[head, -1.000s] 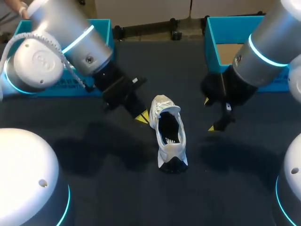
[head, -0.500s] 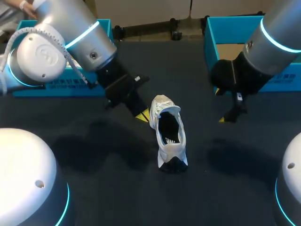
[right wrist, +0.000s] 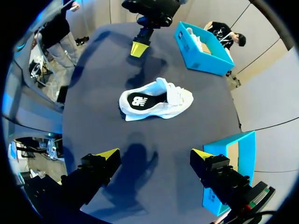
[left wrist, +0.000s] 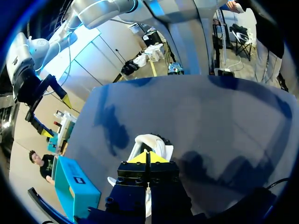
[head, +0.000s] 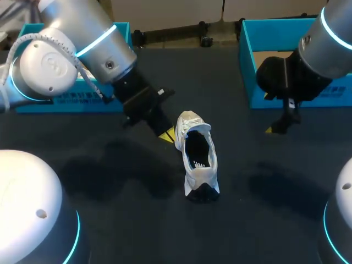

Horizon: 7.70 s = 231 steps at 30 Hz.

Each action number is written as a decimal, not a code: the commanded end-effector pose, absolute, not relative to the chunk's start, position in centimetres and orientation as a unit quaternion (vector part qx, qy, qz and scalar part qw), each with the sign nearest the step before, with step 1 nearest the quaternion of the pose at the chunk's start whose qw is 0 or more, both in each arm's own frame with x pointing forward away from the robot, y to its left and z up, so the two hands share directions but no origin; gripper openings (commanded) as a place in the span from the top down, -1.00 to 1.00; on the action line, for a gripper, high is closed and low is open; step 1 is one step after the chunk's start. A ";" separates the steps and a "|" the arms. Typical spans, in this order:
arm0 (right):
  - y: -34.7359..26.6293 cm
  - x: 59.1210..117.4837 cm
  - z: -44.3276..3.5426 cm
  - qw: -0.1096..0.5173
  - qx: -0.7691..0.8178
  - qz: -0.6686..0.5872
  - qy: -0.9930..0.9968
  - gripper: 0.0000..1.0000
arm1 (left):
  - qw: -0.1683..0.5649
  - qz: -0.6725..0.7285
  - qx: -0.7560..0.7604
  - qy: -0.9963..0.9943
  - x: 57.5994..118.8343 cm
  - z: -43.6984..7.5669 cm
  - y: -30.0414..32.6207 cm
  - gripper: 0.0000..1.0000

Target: Take the shoe out of the shoebox, open the shoe tongue, remove and reinsert the insole, then place the shoe into the shoebox

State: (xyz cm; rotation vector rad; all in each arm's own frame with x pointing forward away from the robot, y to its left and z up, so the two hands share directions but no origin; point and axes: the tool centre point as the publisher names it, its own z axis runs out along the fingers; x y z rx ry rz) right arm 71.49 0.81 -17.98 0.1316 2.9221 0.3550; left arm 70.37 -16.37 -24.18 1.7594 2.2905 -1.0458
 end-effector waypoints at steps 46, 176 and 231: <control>-5.9 72.6 -17.2 0.074 0.030 0.089 0.993 -1.00 | -0.055 -0.184 0.683 0.705 72.6 -27.0 -22.1 1.00; -5.9 72.6 -17.2 0.074 0.030 0.089 0.993 -1.00 | 0.010 -0.050 0.683 0.728 70.8 -38.6 -24.7 1.00; -5.9 72.6 -17.2 0.074 0.030 0.089 0.993 -1.00 | 0.082 0.054 0.662 0.743 76.4 -35.3 -22.9 -1.00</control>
